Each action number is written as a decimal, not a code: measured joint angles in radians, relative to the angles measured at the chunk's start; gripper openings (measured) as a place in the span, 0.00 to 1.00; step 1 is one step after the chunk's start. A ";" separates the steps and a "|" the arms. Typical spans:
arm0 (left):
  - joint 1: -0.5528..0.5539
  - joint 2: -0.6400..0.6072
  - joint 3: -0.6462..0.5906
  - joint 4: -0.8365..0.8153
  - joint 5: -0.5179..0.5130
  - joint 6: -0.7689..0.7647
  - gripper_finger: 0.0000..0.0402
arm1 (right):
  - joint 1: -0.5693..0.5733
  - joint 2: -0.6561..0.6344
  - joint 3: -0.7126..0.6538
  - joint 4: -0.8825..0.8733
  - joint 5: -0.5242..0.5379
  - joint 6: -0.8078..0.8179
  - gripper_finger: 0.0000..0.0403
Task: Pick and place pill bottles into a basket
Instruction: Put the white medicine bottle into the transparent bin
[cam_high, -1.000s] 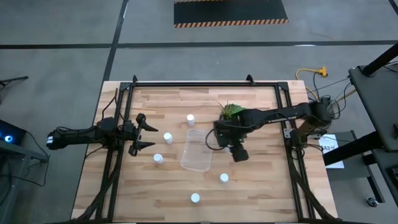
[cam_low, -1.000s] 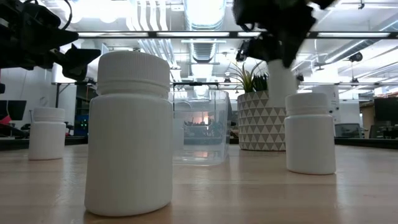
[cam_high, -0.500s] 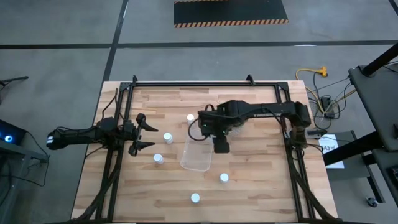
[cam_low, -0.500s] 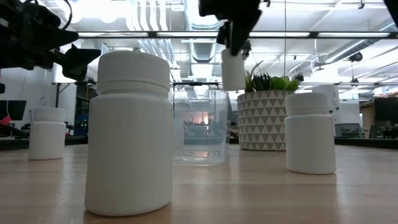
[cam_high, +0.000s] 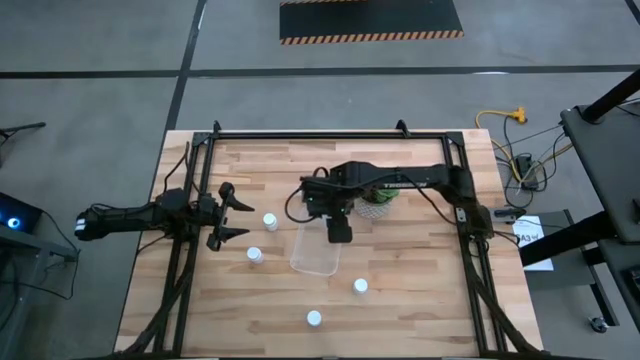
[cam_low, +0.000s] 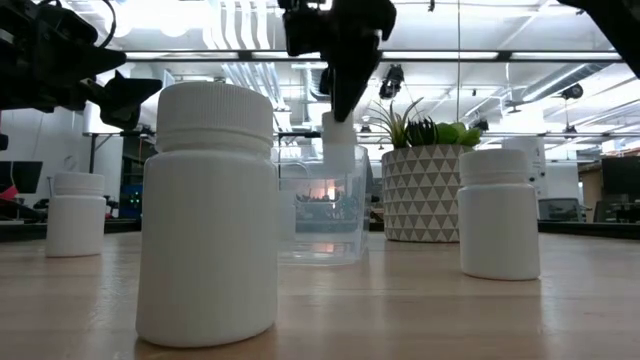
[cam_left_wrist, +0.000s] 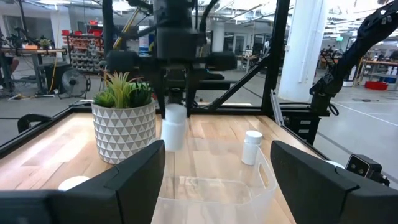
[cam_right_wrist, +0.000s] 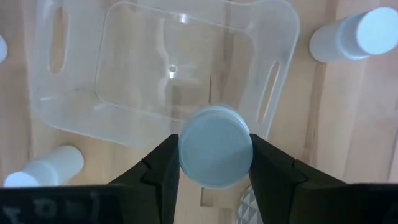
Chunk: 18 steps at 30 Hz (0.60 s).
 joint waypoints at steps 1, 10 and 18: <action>0.000 0.000 0.000 0.000 0.000 0.000 0.68 | 0.000 0.001 -0.011 0.008 0.000 -0.001 0.35; 0.000 0.001 0.000 0.000 0.000 0.000 0.68 | -0.006 -0.012 -0.141 0.140 -0.001 0.005 0.35; 0.000 -0.001 0.000 0.000 0.000 0.000 0.68 | -0.006 -0.016 -0.209 0.186 -0.001 0.001 0.35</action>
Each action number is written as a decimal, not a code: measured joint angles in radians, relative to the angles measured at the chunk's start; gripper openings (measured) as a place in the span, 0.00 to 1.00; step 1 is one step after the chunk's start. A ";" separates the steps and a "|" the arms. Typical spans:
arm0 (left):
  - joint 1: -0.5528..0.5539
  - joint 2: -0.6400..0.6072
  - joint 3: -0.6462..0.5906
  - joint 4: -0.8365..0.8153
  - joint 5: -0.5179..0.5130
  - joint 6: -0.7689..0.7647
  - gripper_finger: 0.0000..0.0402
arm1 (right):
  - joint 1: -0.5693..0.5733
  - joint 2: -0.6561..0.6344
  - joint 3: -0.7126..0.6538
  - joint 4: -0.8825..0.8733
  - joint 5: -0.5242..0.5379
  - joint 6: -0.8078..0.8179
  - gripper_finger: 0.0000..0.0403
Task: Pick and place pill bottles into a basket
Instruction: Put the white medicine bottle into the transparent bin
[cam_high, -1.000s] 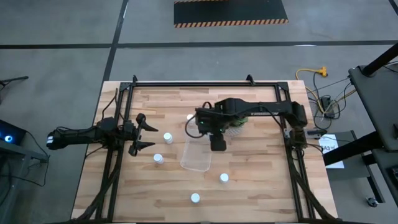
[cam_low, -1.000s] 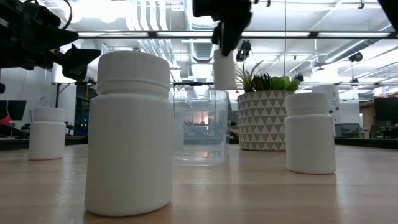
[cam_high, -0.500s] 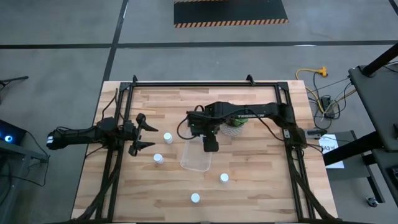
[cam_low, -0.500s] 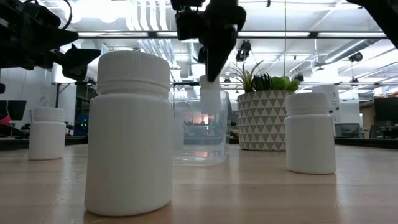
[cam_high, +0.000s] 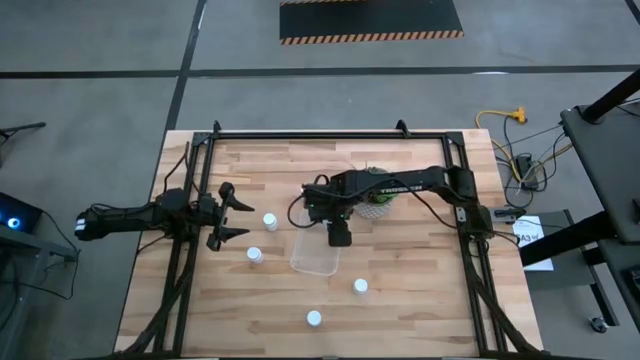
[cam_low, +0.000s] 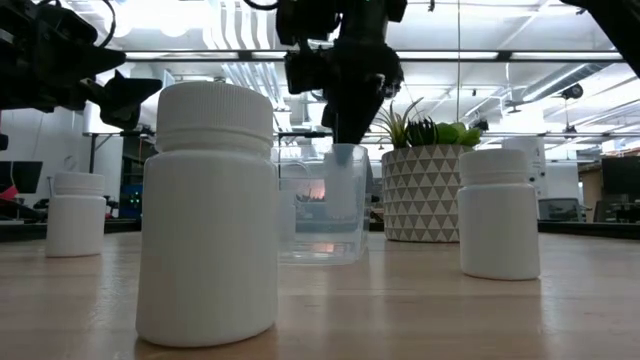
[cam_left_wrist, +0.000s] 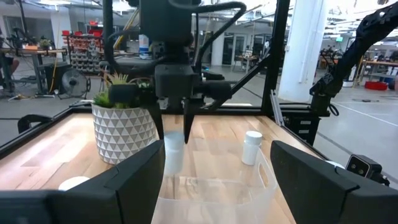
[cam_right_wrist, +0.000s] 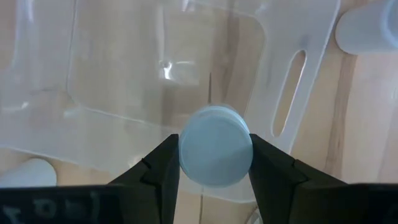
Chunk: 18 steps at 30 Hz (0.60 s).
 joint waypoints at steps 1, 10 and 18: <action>0.000 0.002 0.000 0.000 0.000 0.000 0.68 | 0.000 0.000 -0.008 0.006 0.000 0.001 0.35; 0.000 0.001 0.000 0.000 0.000 0.000 0.68 | 0.000 -0.003 -0.053 0.084 0.000 0.019 0.35; 0.000 0.001 0.000 0.000 0.000 0.000 0.68 | -0.001 -0.004 -0.056 0.084 0.017 0.014 0.35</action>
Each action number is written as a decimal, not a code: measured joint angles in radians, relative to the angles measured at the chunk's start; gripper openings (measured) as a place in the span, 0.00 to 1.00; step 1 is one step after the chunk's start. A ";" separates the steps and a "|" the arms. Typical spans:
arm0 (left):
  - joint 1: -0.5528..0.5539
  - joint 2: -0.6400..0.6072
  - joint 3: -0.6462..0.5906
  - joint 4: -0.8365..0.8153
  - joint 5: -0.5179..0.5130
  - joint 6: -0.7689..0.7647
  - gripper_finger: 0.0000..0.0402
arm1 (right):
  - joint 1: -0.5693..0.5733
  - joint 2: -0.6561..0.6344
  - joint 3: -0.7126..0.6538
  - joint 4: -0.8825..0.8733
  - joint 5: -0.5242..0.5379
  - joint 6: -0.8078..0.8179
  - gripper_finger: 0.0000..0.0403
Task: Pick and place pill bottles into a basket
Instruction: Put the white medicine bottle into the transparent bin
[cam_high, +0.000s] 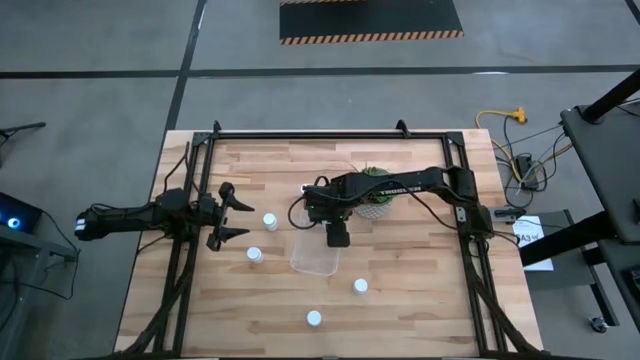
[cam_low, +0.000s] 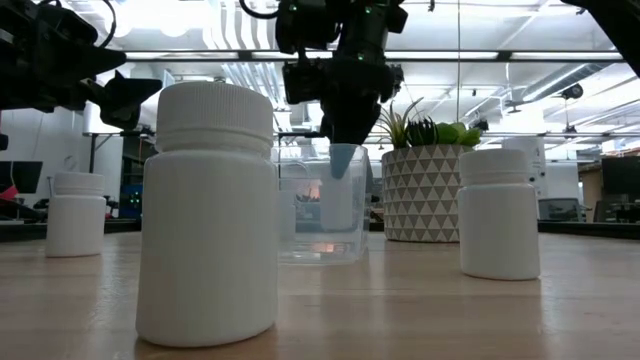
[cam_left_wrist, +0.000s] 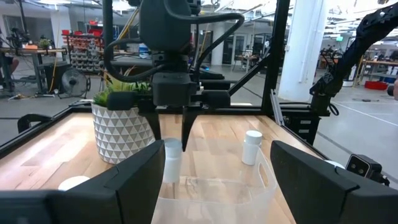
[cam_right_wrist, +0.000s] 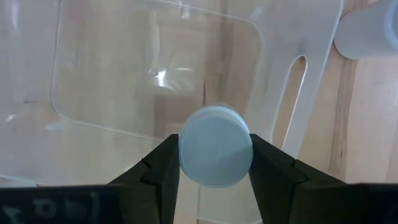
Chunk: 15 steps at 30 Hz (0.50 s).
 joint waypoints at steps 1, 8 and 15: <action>0.000 0.001 0.000 0.000 0.000 0.000 0.68 | 0.000 0.000 0.000 0.000 0.001 0.000 0.35; 0.000 -0.001 0.000 0.000 0.000 0.000 0.68 | 0.000 -0.001 0.000 -0.005 0.006 0.003 0.35; 0.000 0.000 0.000 0.000 0.000 0.000 0.68 | 0.001 -0.001 0.000 -0.011 0.006 0.005 0.54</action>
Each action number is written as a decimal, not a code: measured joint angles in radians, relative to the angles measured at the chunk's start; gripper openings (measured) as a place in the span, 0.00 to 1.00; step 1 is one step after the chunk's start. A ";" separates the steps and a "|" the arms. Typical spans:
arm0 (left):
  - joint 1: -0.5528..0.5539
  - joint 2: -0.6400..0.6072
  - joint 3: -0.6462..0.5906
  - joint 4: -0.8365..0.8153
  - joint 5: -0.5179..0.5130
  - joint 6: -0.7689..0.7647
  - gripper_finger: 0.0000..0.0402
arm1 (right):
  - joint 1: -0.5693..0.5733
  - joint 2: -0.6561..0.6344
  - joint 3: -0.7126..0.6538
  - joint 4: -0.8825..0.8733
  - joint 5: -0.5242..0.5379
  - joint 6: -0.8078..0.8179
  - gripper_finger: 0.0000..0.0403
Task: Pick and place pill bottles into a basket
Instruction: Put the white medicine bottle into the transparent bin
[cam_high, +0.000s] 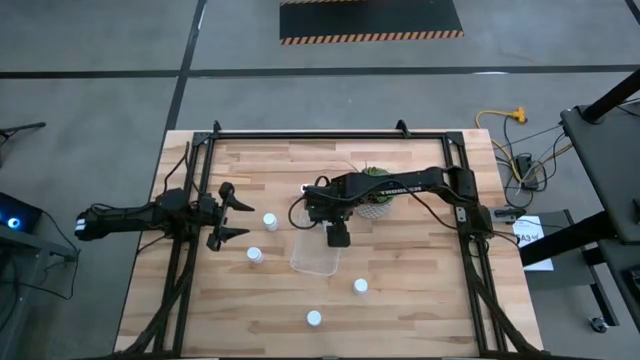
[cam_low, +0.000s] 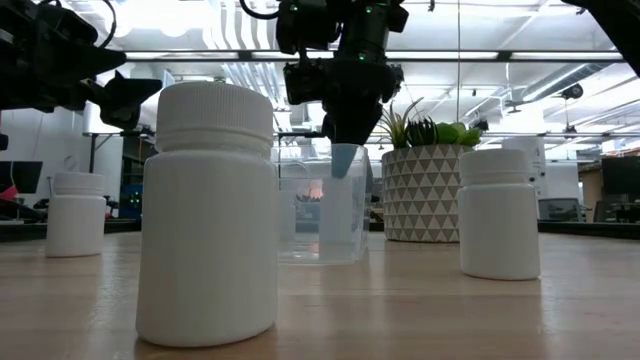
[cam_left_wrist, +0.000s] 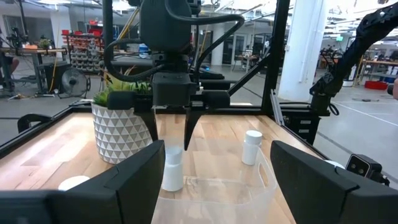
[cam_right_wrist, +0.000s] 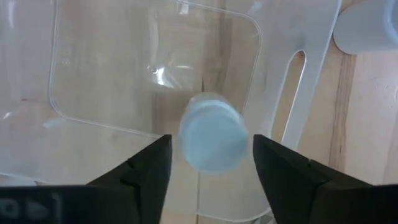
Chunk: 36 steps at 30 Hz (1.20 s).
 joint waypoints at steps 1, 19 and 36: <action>0.000 0.000 0.000 0.000 0.000 0.000 0.68 | 0.000 0.000 0.000 -0.001 0.000 0.003 0.56; 0.000 0.000 0.000 0.000 0.000 0.000 0.68 | 0.000 -0.015 0.011 -0.059 0.000 -0.021 0.57; 0.000 0.000 0.000 0.000 0.000 0.000 0.68 | 0.002 -0.186 0.042 -0.069 -0.087 0.088 0.75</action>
